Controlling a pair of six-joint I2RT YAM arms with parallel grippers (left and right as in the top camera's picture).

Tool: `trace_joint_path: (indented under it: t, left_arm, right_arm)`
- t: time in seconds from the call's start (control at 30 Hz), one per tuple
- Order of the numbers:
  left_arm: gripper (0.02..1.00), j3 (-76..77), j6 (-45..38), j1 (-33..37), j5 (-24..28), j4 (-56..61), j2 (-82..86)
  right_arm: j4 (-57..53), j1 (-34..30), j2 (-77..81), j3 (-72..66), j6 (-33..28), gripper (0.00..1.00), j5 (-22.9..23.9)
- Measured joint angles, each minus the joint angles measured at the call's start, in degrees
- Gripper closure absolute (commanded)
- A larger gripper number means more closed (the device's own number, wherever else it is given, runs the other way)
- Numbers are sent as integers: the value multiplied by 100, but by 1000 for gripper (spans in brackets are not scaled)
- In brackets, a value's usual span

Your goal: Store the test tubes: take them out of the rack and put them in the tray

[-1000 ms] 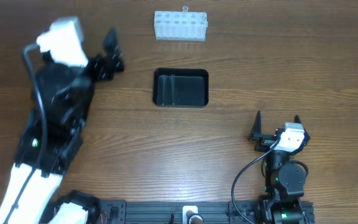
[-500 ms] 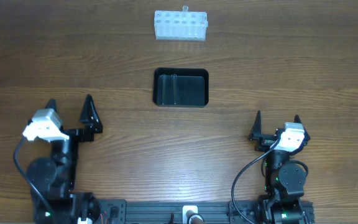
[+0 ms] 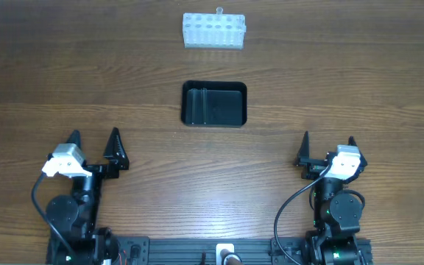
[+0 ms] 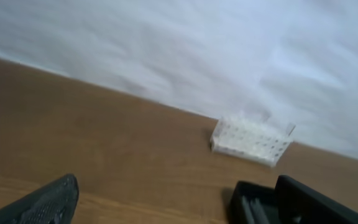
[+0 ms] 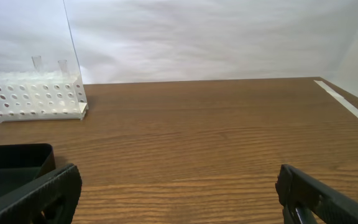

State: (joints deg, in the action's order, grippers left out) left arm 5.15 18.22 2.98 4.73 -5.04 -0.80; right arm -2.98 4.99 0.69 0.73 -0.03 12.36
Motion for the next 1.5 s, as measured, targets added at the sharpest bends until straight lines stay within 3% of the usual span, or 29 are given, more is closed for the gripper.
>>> trace_joint_path:
  t: [0.27,1.5]
  left_arm:
    - [20,-13,-2,-2,31,-1005,17]
    - [20,-13,0,-2,46,-1001,17]
  right_arm:
    - [0,0,0,0,-2,9,0]
    - [0,0,0,0,-2,7,0]
